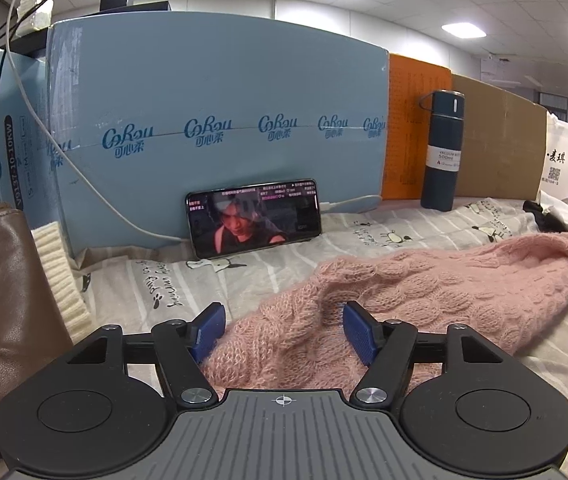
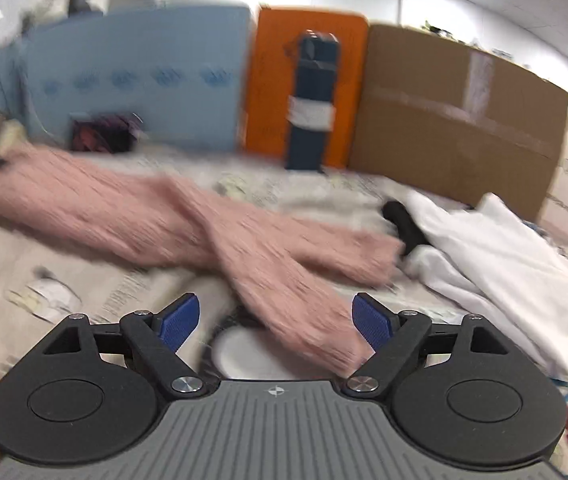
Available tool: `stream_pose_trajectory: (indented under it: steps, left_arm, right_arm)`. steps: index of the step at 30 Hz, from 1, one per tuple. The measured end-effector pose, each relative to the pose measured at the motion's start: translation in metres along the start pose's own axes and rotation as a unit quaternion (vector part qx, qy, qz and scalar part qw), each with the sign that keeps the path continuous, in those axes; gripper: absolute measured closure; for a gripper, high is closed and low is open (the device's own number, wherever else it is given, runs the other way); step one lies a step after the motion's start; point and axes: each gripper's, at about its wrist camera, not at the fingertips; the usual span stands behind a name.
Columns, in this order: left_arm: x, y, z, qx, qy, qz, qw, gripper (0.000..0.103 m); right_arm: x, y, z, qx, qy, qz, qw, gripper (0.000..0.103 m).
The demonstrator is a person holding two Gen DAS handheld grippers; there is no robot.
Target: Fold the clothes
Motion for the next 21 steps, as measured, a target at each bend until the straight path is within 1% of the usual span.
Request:
stream_pose_trajectory:
  steps: [2,3,4,5,6,7,8,9,10,13,16,18,21]
  left_arm:
    - [0.000,-0.002,0.000,0.001,-0.002,0.007,1.0000,0.036]
    - [0.001,-0.003,-0.001,0.002,-0.003,0.010,0.9999,0.037]
    - [0.001,-0.005,-0.001,0.004,-0.003,0.015,0.9999,0.037]
    - [0.001,-0.006,0.000,0.006,-0.002,0.020,0.9998,0.037]
    - [0.001,-0.008,0.000,0.007,-0.001,0.025,0.9997,0.041]
    - [0.002,-0.009,0.000,0.008,0.000,0.030,0.9995,0.055]
    - [0.002,-0.011,0.001,0.012,0.004,0.035,0.9993,0.066]
    - [0.002,-0.011,0.002,0.011,0.007,0.037,0.9992,0.080]
    - [0.002,-0.011,0.002,0.007,0.007,0.038,0.9992,0.087]
    - [0.001,-0.007,-0.003,0.002,-0.011,0.033,0.9994,0.091]
    - [-0.003,-0.002,-0.007,-0.012,-0.025,0.024,0.9993,0.091]
    - [-0.004,0.003,-0.008,-0.021,-0.030,0.018,0.9992,0.091]
    - [-0.002,0.006,-0.002,-0.026,-0.017,0.014,0.9994,0.090]
  right_arm:
    - [-0.001,-0.012,0.004,0.008,0.002,0.026,1.000,0.026]
    - [-0.001,-0.019,0.006,0.009,0.001,0.038,0.999,0.032]
    - [-0.002,-0.025,0.008,0.009,0.000,0.048,0.999,0.044]
    - [-0.002,-0.030,0.010,0.012,0.000,0.055,0.998,0.052]
    - [-0.004,-0.036,0.013,0.015,0.001,0.058,0.998,0.068]
    - [-0.006,-0.040,0.015,0.017,0.000,0.062,0.998,0.082]
    - [-0.009,-0.045,0.015,0.017,-0.007,0.068,0.998,0.085]
    - [-0.012,-0.050,0.015,0.017,-0.015,0.074,0.997,0.086]
    - [-0.016,-0.055,0.016,0.017,-0.022,0.080,0.996,0.088]
    - [-0.031,-0.065,0.016,0.009,-0.051,0.091,0.994,0.091]
    - [-0.052,-0.068,0.023,0.005,-0.056,0.075,0.996,0.091]
    - [-0.066,-0.069,0.034,0.003,-0.037,0.057,0.998,0.091]
    - [-0.084,-0.072,0.061,0.007,0.018,0.029,0.999,0.091]
Point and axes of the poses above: each gripper's, at about its wrist camera, not at the fingertips, and z roughly the way its jaws point, y to its left, x to its underside
